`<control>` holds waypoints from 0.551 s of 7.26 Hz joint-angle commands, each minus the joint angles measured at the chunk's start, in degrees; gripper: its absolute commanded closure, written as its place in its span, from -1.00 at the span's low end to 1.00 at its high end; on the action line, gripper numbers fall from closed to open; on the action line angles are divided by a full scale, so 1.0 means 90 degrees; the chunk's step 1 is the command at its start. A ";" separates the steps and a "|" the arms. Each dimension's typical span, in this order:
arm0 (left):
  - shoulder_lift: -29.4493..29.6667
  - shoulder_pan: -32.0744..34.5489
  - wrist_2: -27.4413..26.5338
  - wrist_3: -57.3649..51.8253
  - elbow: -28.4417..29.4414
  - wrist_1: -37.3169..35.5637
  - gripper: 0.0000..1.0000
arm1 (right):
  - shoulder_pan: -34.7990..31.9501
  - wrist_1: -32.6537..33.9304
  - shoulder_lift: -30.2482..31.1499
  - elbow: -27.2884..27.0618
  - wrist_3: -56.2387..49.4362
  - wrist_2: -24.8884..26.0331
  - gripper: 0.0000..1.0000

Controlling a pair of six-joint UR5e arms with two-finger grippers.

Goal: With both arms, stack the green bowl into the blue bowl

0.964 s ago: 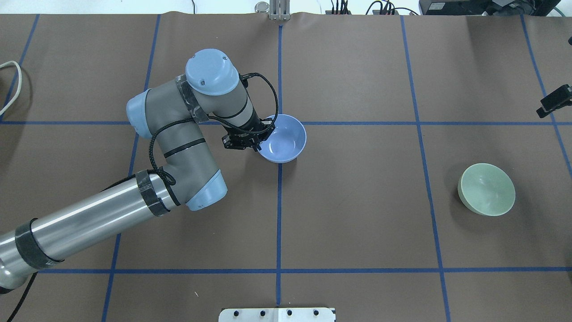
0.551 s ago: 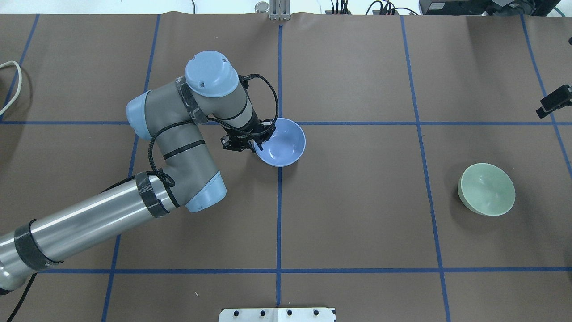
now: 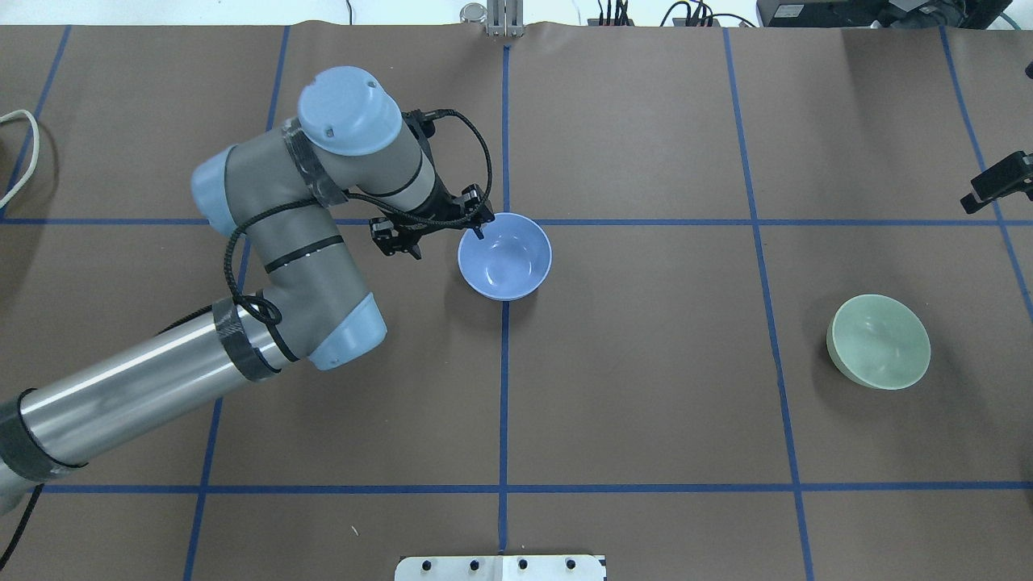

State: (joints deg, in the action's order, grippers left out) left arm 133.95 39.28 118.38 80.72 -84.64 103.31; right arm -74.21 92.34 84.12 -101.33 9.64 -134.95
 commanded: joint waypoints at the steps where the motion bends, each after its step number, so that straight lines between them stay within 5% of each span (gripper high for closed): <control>1: -0.0273 0.0981 0.0847 -0.1130 -0.0709 -0.0917 -0.94 | 0.0236 -0.0239 0.0212 0.0009 0.0188 -0.0181 -0.80; 4: -0.0644 0.1883 0.0929 -0.2880 -0.0937 -0.1645 -0.94 | 0.0900 -0.2705 0.1032 0.0380 0.1130 -0.0133 -0.82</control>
State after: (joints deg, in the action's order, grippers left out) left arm 129.68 53.30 126.35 60.45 -92.65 90.18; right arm -68.60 76.37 90.90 -98.91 14.69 -136.32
